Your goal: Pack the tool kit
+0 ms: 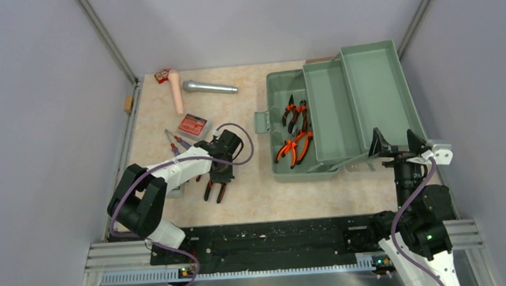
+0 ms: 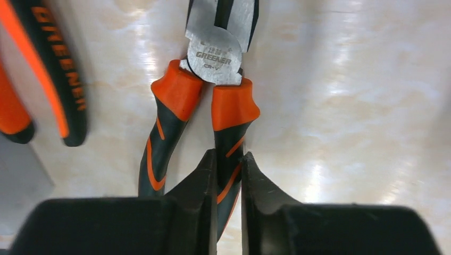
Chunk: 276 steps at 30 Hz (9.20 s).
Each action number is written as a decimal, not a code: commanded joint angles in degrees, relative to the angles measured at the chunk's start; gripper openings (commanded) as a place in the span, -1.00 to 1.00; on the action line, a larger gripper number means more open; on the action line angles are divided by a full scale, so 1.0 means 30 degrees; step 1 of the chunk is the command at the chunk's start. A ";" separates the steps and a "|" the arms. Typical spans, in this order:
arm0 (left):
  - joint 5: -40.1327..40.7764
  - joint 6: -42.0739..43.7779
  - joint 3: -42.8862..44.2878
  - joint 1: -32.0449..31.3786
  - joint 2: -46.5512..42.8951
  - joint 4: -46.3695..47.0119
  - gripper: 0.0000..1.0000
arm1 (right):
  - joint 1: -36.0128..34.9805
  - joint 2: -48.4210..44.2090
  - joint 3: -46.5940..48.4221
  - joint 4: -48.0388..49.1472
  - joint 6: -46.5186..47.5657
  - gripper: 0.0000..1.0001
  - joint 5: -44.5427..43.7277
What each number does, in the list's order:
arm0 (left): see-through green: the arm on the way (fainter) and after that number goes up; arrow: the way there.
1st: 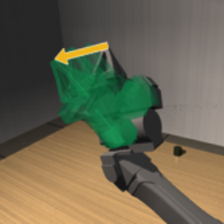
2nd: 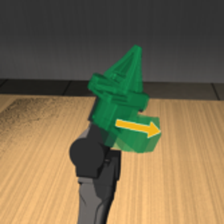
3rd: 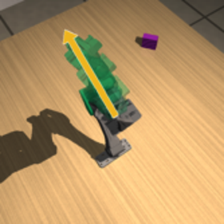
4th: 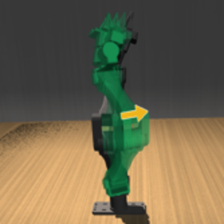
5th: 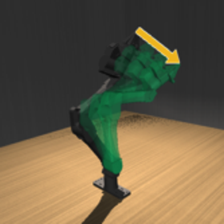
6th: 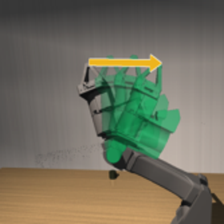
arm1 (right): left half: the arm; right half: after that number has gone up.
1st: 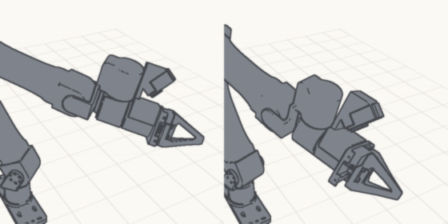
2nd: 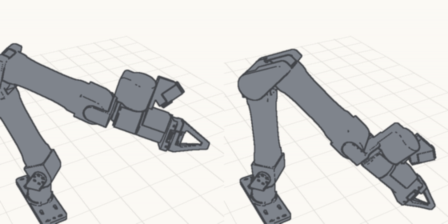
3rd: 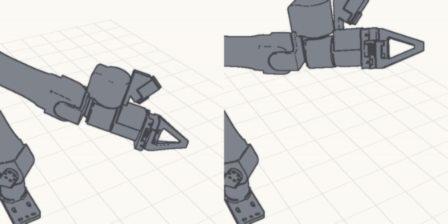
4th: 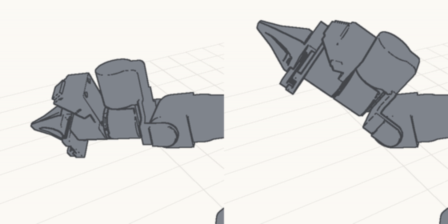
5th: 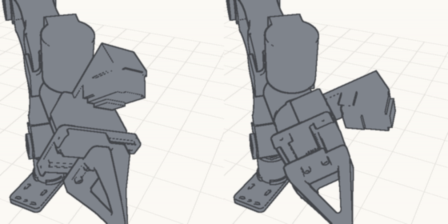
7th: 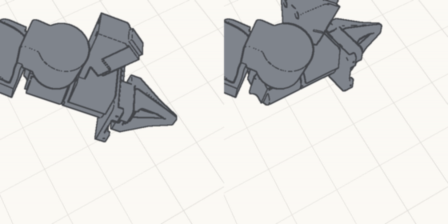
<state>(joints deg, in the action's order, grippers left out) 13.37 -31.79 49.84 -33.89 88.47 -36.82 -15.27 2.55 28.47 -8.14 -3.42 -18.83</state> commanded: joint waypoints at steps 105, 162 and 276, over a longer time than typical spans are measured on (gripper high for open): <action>0.0084 -0.0866 0.0472 0.5642 0.0715 0.3006 -0.01 | -0.0284 -0.0329 -0.0267 0.0681 0.0170 0.84 -0.0045; -0.8108 -0.4094 1.9774 -0.1433 1.0291 0.8921 -0.42 | -0.0296 -0.0388 -0.0286 0.0623 0.0202 0.84 -0.0026; -0.9005 -0.6364 0.7687 0.2358 -0.2179 1.0729 -1.00 | -0.0296 -0.0498 -0.0343 0.0717 0.0238 0.85 0.0009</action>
<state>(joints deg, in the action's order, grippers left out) -12.01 -46.96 68.45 -23.11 79.20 -13.39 -15.27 1.54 27.35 -8.08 -3.11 -18.81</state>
